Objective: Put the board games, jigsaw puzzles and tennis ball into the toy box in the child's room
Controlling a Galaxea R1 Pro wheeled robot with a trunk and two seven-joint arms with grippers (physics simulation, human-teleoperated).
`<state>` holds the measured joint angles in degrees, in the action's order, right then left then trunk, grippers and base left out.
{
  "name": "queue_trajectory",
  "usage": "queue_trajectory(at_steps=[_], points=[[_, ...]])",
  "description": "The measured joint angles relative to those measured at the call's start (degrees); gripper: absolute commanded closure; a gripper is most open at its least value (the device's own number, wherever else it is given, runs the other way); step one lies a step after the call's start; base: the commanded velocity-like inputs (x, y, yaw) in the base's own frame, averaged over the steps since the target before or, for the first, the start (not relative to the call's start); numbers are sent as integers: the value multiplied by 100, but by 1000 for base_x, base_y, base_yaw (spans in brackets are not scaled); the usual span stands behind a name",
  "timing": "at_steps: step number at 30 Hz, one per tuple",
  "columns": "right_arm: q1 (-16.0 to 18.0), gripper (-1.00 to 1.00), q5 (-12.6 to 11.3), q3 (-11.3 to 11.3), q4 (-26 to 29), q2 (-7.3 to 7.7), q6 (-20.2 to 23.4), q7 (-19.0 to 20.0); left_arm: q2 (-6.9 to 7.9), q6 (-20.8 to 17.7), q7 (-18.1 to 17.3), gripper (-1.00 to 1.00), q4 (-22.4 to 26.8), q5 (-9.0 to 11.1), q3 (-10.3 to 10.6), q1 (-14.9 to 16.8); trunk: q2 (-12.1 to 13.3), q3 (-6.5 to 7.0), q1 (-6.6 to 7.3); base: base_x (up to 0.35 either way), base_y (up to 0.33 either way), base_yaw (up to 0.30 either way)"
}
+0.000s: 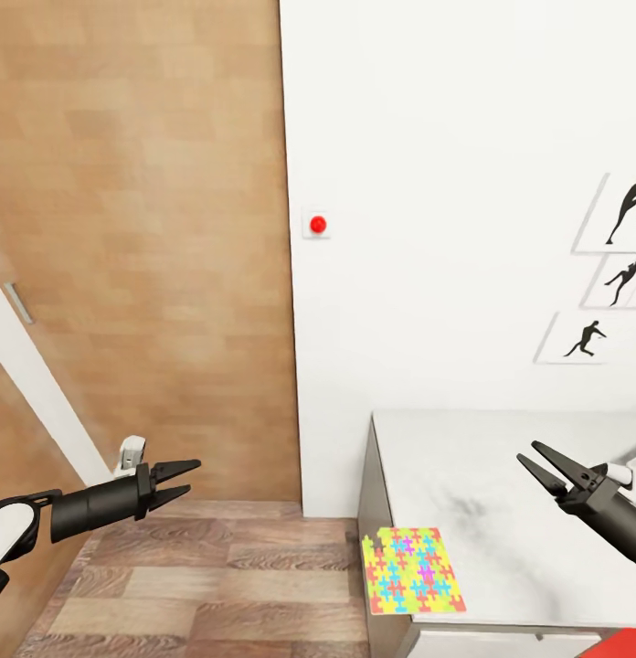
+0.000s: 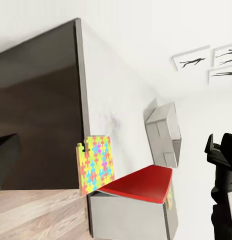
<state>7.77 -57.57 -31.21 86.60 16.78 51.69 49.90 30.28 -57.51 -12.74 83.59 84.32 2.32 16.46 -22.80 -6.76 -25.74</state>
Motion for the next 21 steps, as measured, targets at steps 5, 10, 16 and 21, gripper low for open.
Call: queue_trajectory(at_steps=[5,10,16,21], points=[[3,-100,0,-1,-1,-1,0,0,-3,0,1,-100,0,0,2,0,0,1,0,117,-173,1],[2,-100,0,-2,-2,0,0,-5,-1,1,2,-100,1,0,7,0,0,1,-1,48,-90,0],[2,-100,0,-3,0,0,0,-4,0,3,0,-100,0,0,8,0,0,1,-1,12,-184,0],[3,-100,0,-2,-2,0,0,-3,-2,1,1,-100,1,0,10,0,0,1,-1,3,-133,0]])
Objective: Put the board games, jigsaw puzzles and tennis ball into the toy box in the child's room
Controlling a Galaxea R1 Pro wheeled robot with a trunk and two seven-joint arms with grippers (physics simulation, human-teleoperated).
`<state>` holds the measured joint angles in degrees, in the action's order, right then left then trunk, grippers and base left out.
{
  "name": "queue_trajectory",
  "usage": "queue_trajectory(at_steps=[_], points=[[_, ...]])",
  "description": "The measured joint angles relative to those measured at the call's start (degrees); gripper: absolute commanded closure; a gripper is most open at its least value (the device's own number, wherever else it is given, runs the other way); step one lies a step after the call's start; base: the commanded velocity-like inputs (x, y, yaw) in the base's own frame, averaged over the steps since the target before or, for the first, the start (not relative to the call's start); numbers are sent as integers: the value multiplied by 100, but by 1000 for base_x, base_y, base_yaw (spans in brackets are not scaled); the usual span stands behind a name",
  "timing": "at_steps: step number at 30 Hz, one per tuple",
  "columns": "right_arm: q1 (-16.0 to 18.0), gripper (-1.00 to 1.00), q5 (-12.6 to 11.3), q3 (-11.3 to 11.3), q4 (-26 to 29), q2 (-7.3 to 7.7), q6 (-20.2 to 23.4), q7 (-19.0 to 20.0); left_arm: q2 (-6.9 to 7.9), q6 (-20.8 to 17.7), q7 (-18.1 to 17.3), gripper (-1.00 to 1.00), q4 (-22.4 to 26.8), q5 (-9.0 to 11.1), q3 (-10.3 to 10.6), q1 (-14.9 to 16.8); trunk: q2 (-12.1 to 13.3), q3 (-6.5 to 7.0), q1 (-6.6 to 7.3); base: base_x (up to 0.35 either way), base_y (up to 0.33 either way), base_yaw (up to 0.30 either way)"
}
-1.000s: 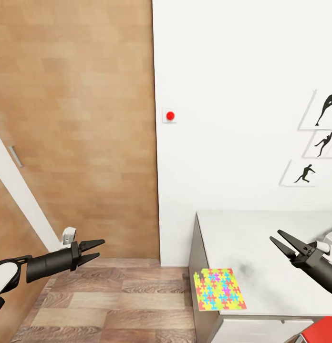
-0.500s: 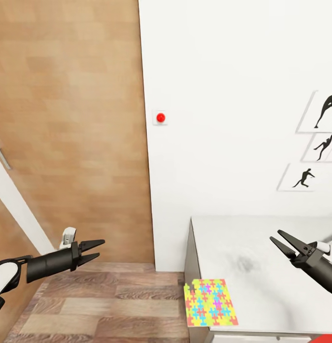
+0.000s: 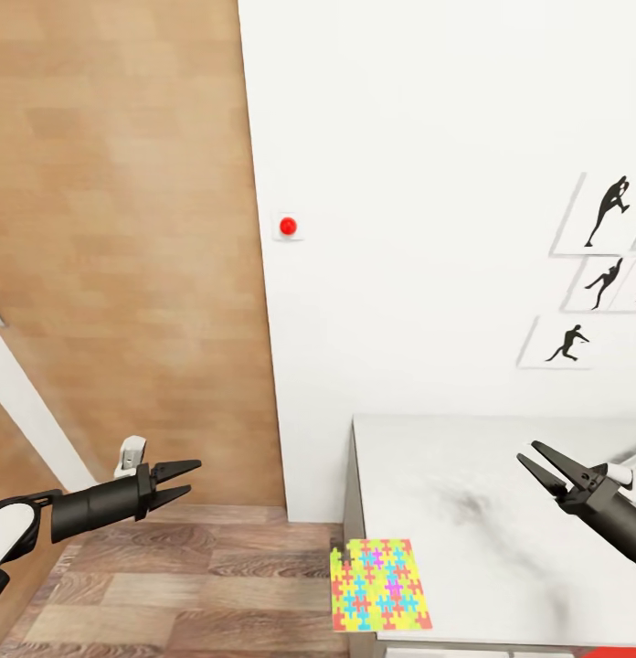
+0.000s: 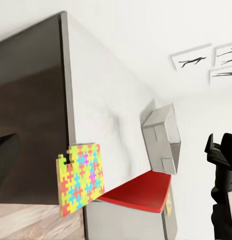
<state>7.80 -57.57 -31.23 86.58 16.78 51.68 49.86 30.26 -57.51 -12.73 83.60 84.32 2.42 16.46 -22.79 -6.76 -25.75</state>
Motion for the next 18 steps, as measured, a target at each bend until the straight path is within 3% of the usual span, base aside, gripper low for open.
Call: queue_trajectory(at_steps=[11,18], points=[[-2,-100,0,-6,-1,0,0,8,-18,-8,2,-100,7,-11,56,4,0,0,0,0,-21,0],[-3,-100,0,2,1,0,0,8,-76,-24,-4,-100,14,-298,385,16,0,0,0,0,-2,0]])
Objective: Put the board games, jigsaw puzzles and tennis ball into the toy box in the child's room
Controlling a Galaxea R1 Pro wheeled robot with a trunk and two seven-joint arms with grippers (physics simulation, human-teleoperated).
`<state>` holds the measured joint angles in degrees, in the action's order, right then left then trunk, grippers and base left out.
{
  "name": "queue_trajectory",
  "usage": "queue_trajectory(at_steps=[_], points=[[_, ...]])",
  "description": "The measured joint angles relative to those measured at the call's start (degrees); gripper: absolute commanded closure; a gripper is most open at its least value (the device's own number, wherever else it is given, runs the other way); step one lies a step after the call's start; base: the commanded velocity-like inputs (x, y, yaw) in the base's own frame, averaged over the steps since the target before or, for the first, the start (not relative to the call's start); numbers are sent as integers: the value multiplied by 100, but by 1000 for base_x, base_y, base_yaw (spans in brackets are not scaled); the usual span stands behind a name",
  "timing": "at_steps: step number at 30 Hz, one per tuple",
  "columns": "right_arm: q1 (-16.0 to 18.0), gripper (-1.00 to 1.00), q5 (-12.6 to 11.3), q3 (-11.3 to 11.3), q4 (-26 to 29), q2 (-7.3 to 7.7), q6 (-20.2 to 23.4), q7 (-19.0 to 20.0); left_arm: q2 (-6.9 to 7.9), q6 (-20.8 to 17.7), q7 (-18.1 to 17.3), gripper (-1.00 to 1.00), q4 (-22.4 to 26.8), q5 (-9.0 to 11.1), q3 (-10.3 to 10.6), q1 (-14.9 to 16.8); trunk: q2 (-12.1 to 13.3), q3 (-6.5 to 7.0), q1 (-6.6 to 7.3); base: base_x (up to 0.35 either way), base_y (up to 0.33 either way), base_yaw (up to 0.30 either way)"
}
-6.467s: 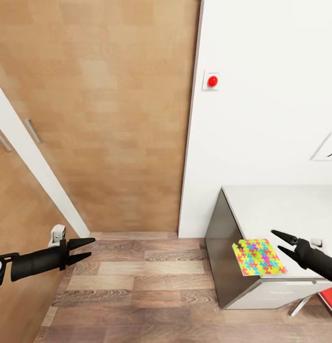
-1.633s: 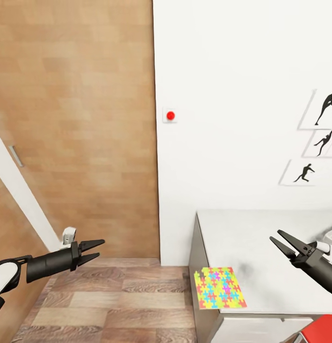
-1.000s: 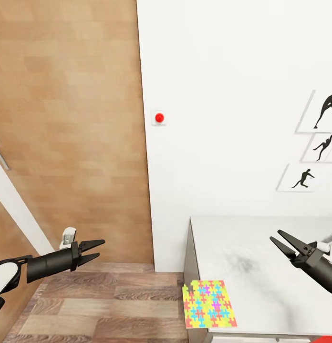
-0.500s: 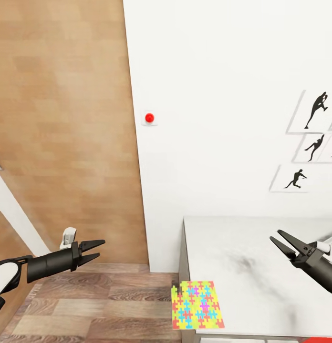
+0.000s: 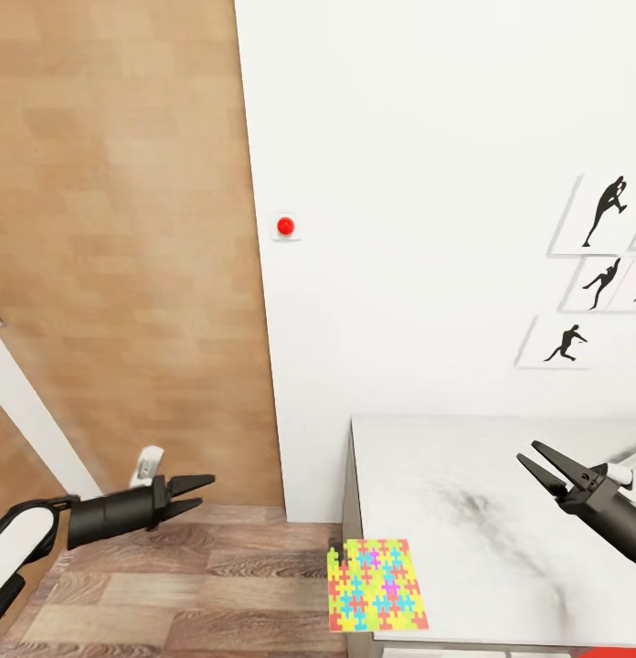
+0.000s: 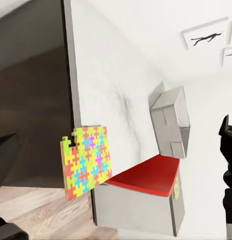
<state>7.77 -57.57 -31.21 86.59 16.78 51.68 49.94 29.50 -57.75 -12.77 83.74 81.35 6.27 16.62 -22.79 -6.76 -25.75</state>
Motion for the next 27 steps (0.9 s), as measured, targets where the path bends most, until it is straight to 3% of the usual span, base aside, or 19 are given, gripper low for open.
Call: queue_trajectory(at_steps=[10,20,27], points=[[2,-100,-5,5,31,0,6,7,-178,-11,8,-100,-15,-155,158,10,0,0,0,0,0,0],[4,-100,-29,-13,129,0,53,-13,-446,-38,27,-100,-160,-169,198,10,-401,-180,-220,0,0,0],[3,-100,-57,-10,176,0,80,-16,-495,-51,26,-100,-384,-168,297,9,-683,-307,-374,0,0,0]])
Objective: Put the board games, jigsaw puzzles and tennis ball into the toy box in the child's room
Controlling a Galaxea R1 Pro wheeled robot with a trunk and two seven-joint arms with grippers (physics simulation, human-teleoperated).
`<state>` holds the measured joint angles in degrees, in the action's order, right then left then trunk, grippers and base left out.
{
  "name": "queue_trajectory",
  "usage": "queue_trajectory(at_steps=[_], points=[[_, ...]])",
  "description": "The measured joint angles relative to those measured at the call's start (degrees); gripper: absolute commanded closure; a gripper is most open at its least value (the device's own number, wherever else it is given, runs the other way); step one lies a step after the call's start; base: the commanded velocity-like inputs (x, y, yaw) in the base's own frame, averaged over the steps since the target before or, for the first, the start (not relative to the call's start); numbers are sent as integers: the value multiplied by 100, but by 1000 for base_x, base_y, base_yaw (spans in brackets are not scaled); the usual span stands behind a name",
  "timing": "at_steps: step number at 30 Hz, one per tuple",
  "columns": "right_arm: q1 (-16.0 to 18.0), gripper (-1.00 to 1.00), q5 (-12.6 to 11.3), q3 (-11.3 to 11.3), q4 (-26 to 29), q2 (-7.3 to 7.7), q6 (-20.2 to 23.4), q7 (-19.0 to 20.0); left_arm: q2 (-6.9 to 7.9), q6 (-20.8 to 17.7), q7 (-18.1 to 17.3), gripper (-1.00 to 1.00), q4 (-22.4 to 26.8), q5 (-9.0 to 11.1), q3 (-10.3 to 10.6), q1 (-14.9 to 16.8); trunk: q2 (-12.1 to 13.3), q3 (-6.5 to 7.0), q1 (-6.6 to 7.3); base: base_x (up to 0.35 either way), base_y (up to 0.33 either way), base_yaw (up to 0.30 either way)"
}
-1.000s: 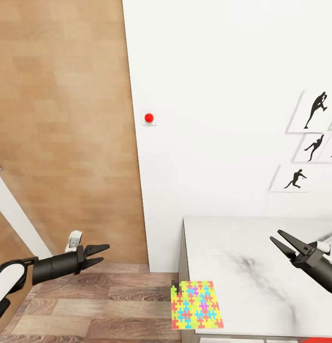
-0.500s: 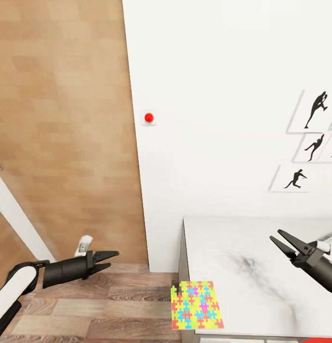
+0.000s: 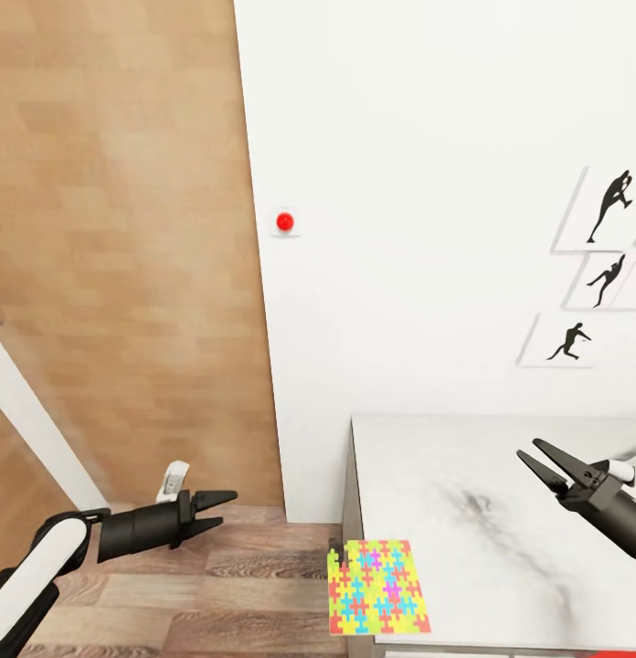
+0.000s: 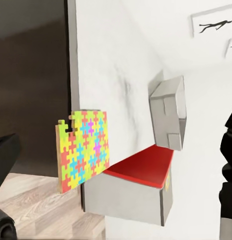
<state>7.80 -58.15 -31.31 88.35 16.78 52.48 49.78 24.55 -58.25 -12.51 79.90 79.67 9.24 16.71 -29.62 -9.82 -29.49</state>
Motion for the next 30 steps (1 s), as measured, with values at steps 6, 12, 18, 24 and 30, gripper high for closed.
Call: queue_trajectory(at_steps=[6,12,18,24,30], points=[[-3,-100,-13,20,27,1,38,-1,-9,-6,-8,-100,-57,2,37,2,-242,-108,-132,0,0,0],[1,-100,-22,30,169,0,351,163,-39,-17,-15,-100,-68,9,160,1,-483,-217,-264,0,0,0],[-2,-100,-27,129,196,-76,682,483,-127,-39,-15,-100,-180,3,338,1,-724,-325,-396,0,0,0],[2,-100,-7,971,209,-271,699,510,-273,-43,-10,-100,-235,-12,468,2,-965,-433,-528,0,0,0],[25,-100,6,1463,216,-325,665,409,-316,-44,-9,-100,-244,-9,503,2,-1207,-541,-660,0,0,0]])
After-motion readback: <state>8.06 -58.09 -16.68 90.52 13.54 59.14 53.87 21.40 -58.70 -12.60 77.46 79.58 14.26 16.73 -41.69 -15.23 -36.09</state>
